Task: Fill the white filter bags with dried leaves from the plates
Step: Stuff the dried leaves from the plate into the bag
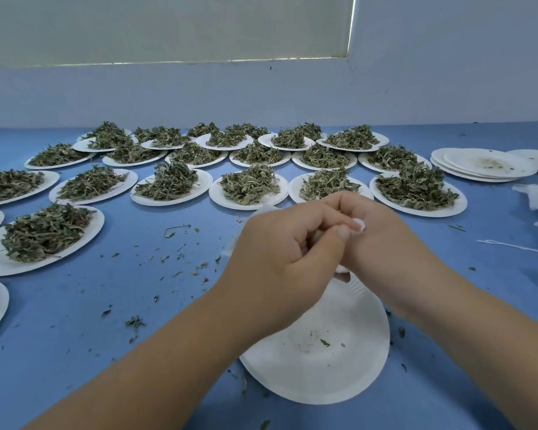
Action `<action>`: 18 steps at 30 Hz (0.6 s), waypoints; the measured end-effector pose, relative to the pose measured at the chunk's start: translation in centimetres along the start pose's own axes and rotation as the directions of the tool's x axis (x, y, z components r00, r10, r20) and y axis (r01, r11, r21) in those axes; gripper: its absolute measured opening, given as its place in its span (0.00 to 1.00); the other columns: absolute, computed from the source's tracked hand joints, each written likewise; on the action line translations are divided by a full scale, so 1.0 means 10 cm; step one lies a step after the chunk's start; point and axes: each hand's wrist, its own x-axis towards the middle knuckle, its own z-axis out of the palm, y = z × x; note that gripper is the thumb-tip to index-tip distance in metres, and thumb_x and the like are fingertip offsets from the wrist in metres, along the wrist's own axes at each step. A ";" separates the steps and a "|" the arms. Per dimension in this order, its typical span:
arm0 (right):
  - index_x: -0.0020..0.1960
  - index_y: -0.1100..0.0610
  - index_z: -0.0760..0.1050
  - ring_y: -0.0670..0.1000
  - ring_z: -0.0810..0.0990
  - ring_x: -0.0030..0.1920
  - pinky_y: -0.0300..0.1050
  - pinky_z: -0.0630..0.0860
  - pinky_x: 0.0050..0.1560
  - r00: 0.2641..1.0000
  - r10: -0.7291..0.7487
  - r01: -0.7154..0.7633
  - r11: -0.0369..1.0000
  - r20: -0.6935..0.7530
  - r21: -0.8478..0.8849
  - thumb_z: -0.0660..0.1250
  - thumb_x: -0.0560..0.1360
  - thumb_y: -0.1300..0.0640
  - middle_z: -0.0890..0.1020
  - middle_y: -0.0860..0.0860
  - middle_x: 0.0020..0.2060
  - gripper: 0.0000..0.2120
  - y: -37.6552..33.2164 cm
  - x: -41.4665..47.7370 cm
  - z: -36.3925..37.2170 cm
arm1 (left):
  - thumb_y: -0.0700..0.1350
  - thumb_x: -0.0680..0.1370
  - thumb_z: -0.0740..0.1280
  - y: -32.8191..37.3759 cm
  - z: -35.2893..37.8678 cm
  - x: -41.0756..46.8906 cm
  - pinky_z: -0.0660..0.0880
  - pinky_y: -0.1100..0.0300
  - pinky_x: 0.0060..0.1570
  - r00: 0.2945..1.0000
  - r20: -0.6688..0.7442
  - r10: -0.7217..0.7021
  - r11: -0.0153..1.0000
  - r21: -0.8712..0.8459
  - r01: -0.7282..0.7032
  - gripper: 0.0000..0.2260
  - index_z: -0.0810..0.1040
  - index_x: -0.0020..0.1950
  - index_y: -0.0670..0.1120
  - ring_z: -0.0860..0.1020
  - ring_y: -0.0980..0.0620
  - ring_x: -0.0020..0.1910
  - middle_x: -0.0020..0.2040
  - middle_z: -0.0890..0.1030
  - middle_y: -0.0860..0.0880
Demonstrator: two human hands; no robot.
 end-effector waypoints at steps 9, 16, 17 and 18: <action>0.46 0.62 0.77 0.54 0.79 0.30 0.43 0.72 0.26 0.998 -0.004 0.010 0.995 -0.057 0.098 0.67 0.75 0.64 0.81 0.59 0.35 0.01 -0.02 0.03 -0.05 | 0.42 0.77 0.64 -0.05 -0.09 0.05 0.65 0.65 0.25 0.995 -0.072 0.067 0.992 0.111 -0.059 0.11 0.79 0.49 0.59 0.69 0.52 0.26 0.29 0.74 0.46; 0.50 0.62 0.80 0.54 0.81 0.32 0.41 0.75 0.27 0.994 0.032 0.000 0.951 -0.100 0.308 0.65 0.78 0.60 0.82 0.59 0.38 0.07 -0.07 0.02 -0.17 | 0.59 0.74 0.64 -0.15 -0.22 0.11 0.68 0.65 0.34 0.991 -0.125 0.049 0.992 0.119 -0.034 0.14 0.74 0.59 0.60 0.70 0.56 0.33 0.40 0.73 0.55; 0.50 0.62 0.80 0.53 0.80 0.32 0.40 0.75 0.27 0.993 0.042 -0.006 0.946 -0.106 0.323 0.65 0.78 0.60 0.82 0.58 0.38 0.07 -0.07 0.02 -0.18 | 0.60 0.73 0.64 -0.17 -0.22 0.11 0.69 0.63 0.34 0.991 -0.128 0.043 0.993 0.113 -0.028 0.16 0.74 0.59 0.59 0.70 0.54 0.33 0.42 0.73 0.55; 0.50 0.62 0.80 0.52 0.80 0.31 0.40 0.74 0.27 0.992 0.053 -0.010 0.939 -0.114 0.343 0.65 0.78 0.60 0.81 0.58 0.38 0.07 -0.07 0.02 -0.19 | 0.62 0.73 0.64 -0.18 -0.23 0.11 0.70 0.60 0.35 0.991 -0.126 0.047 0.992 0.122 -0.032 0.17 0.74 0.59 0.59 0.70 0.53 0.34 0.43 0.73 0.56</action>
